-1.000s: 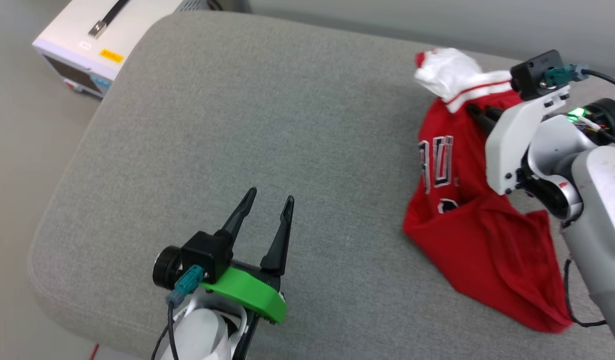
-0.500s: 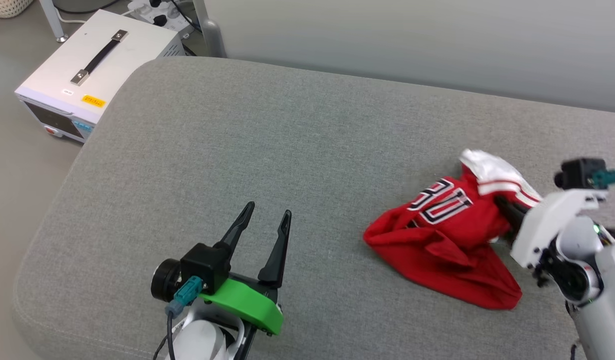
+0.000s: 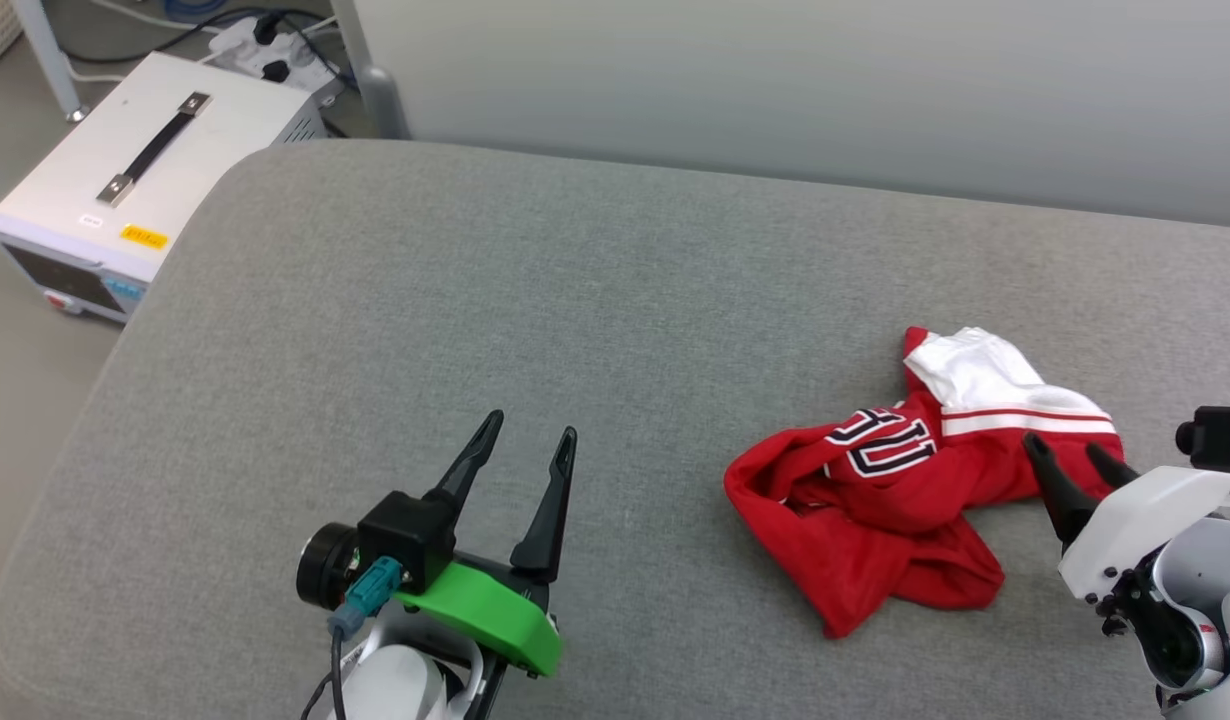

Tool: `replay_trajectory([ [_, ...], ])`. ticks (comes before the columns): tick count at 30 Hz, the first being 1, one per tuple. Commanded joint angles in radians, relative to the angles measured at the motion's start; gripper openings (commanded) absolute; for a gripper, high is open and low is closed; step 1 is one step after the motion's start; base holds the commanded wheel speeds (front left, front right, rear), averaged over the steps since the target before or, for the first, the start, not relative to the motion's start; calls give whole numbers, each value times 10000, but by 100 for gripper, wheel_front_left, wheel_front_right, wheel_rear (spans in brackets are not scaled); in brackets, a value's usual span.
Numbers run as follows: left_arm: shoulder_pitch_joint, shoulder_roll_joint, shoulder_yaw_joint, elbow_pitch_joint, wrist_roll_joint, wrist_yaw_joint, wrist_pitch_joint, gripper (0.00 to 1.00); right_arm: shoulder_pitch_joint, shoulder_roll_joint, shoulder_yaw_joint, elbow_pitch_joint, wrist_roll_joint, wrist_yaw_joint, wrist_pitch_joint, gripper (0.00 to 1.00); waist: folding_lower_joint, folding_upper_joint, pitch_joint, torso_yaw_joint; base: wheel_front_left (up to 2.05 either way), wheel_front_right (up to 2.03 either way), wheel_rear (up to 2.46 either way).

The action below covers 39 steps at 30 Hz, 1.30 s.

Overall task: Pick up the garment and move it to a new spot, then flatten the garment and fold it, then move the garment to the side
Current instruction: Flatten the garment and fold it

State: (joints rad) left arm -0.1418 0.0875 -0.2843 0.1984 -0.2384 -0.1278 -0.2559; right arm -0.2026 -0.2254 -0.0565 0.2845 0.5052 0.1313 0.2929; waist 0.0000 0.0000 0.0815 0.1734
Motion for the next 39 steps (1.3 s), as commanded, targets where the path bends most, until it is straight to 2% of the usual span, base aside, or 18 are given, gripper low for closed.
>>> replay_trajectory([
  [1,141,15,-39,6,37,-29,-59,100,231,24,0,-451,-126,-6,-261,100,0,0,-300,-300,0,0,0],
  [10,320,-102,-579,-16,-294,-29,-59,100,1828,-111,108,-3024,-693,-6,-1992,100,0,0,-765,-792,0,0,0],
  [17,314,-266,-964,389,-909,-19,58,100,2747,245,-92,-4061,-1111,-6,-2864,100,0,0,-568,-1143,0,0,0],
  [18,-93,-320,-1313,651,-1156,43,795,100,2790,252,-108,-4298,-1231,-6,-2827,100,0,0,-358,-1318,0,0,0],
  [23,-1101,-362,-1858,1171,-1637,503,2650,100,2655,240,-137,-4492,-1310,-6,-2706,100,0,0,-4,-1662,0,0,0],
  [26,-1808,-368,-2189,1492,-1904,896,3451,100,2544,284,-49,-4477,-1366,-6,-2688,100,0,0,228,-1937,0,0,0],
  [27,-2284,-370,-2441,1957,-2093,1181,3926,100,2477,370,17,-4380,-1392,-6,-2740,100,0,0,409,-2158,0,0,0],
  [33,-2728,-371,-2655,3044,-2305,1470,4181,100,2394,422,85,-4162,-1447,-6,-2903,100,0,0,626,-2385,0,0,0],
  [34,-2756,-371,-2662,3221,-2311,1460,4131,91,2387,432,79,-4125,-1448,-6,-2922,100,0,0,640,-2388,0,0,0],
  [35,-2770,-371,-2648,3334,-2343,1429,4069,29,2385,438,72,-4097,-1450,-6,-2932,100,0,0,648,-2381,0,0,0],
  [36,-2783,-371,-2605,3421,-2407,1374,3947,0,2386,441,63,-4066,-1457,-6,-2944,100,0,0,648,-2358,0,0,0],
  [39,-2790,-359,-2485,3476,-2575,1190,3576,0,2411,443,7,-3995,-1479,-6,-2957,100,0,0,591,-2215,0,0,0],
])
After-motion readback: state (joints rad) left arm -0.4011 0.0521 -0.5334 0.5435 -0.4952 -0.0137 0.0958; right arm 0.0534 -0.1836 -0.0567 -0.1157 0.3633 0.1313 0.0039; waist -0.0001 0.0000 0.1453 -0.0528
